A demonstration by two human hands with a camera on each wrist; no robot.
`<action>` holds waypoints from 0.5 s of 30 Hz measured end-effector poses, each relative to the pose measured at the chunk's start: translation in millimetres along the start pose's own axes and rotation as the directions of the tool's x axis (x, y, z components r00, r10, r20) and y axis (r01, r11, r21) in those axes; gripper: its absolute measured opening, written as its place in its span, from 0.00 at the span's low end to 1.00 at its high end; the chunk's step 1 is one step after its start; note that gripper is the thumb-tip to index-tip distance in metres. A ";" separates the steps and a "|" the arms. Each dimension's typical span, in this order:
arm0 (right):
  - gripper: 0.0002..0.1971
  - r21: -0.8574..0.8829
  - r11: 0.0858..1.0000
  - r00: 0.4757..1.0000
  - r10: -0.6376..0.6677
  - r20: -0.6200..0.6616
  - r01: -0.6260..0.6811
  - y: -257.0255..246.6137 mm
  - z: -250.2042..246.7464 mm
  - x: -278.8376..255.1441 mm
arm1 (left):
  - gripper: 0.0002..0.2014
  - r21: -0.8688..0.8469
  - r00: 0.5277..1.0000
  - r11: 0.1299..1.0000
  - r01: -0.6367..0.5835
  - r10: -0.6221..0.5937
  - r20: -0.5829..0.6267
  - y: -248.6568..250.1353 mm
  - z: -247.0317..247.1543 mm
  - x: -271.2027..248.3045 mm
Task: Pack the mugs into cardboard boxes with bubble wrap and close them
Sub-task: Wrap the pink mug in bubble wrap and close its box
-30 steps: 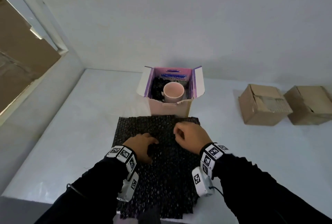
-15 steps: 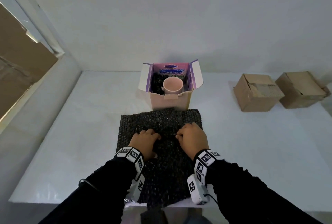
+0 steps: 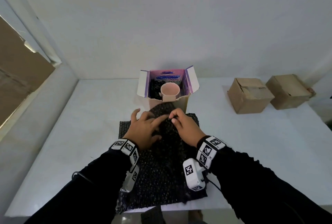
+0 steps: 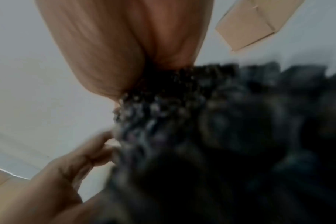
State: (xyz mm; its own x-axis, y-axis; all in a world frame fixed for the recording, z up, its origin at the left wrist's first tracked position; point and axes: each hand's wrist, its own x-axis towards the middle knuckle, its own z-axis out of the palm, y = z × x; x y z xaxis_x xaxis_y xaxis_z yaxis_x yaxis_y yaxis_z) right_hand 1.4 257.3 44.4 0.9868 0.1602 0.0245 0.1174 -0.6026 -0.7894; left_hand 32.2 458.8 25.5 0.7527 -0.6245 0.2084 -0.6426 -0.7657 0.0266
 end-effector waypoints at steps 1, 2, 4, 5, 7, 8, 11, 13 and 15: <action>0.05 -0.002 1.000 1.000 0.008 0.004 -0.007 -4.9 -3.9 2.4 | 0.20 -0.002 0.998 1.000 -0.009 0.009 -0.059 -3.4 -0.8 3.1; 0.06 0.003 1.000 1.000 0.022 0.004 -0.022 -9.0 -7.9 4.5 | 0.11 -0.023 0.994 1.000 -0.002 0.000 -0.109 -6.7 -3.1 5.6; 0.12 0.043 0.997 0.998 0.056 0.010 -0.056 -14.5 -14.9 7.0 | 0.11 -0.148 0.988 0.989 -0.016 -0.007 -0.153 -10.2 -7.9 6.6; 0.15 0.062 0.996 0.998 0.064 0.022 -0.065 -16.3 -18.2 8.3 | 0.16 -0.232 0.989 0.972 -0.033 -0.001 -0.146 -10.6 -10.2 7.5; 0.16 0.108 0.992 0.997 0.061 0.050 -0.066 -19.0 -22.4 11.6 | 0.30 -0.370 0.996 0.927 -0.063 0.035 -0.083 -8.9 -12.9 8.1; 0.14 0.141 0.988 0.997 0.055 0.059 -0.062 -21.5 -24.2 13.1 | 0.33 -0.421 0.997 0.904 -0.070 0.052 -0.053 -6.3 -14.1 7.7; 0.10 0.262 0.964 0.998 0.032 0.053 -0.044 -26.6 -27.8 19.7 | 0.38 -0.627 0.999 0.779 0.021 0.003 0.037 2.4 -12.2 7.1; 0.09 0.339 0.940 0.999 0.023 0.041 -0.036 -30.0 -29.3 22.6 | 0.44 -0.734 0.993 0.670 0.114 -0.055 0.104 8.9 -10.1 7.6; 0.08 0.398 0.917 0.999 0.025 0.023 -0.032 -34.4 -33.0 23.9 | 0.40 -0.750 0.987 0.642 0.158 -0.130 0.097 13.0 -5.3 9.1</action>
State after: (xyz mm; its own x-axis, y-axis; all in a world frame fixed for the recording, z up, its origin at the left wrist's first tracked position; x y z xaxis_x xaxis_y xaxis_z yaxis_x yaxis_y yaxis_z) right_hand 24.6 256.1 92.4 0.9865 0.1633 -0.0094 0.0315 -0.2460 -0.9688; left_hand 30.0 443.9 33.0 0.8403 -0.5313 0.1078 -0.4007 -0.4749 0.7835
